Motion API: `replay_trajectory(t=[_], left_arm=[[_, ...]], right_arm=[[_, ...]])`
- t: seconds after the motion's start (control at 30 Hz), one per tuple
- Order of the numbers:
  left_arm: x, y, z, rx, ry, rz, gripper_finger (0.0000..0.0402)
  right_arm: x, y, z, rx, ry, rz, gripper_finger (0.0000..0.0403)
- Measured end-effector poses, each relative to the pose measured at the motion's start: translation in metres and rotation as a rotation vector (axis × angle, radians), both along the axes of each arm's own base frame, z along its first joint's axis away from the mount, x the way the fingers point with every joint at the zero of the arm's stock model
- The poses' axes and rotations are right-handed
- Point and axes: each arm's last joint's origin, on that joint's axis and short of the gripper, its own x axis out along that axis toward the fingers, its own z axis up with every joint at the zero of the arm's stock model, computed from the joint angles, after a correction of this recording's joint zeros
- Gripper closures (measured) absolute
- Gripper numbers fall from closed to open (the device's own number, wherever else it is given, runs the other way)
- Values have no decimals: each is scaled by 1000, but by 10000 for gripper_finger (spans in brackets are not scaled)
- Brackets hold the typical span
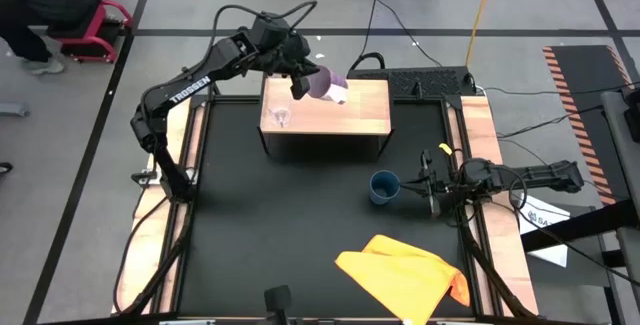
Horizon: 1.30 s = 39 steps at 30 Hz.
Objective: Stack small to large cups/mugs on shelf
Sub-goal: Put the violet patterned mug on the shelf
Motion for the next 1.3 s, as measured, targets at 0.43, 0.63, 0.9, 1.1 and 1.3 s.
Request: replay_trajectory(t=[0.43, 0.63, 0.9, 1.1, 1.3], left_arm=[[-8, 5, -13, -8, 138, -5, 393], [-8, -4, -19, -8, 221, -47, 393], [5, -24, -19, 54, 243, -142, 393], [11, -27, -24, 79, 282, -137, 393], [10, -25, -29, 76, 334, -108, 393]], right_arm=[[1, 0, -1, -1, 14, -4, 403], [1, 0, -1, 0, 10, -6, 403], [1, 0, 0, 0, 3, -7, 403], [1, 0, 0, 1, 3, -6, 403], [1, 0, 0, 8, 3, -6, 403]])
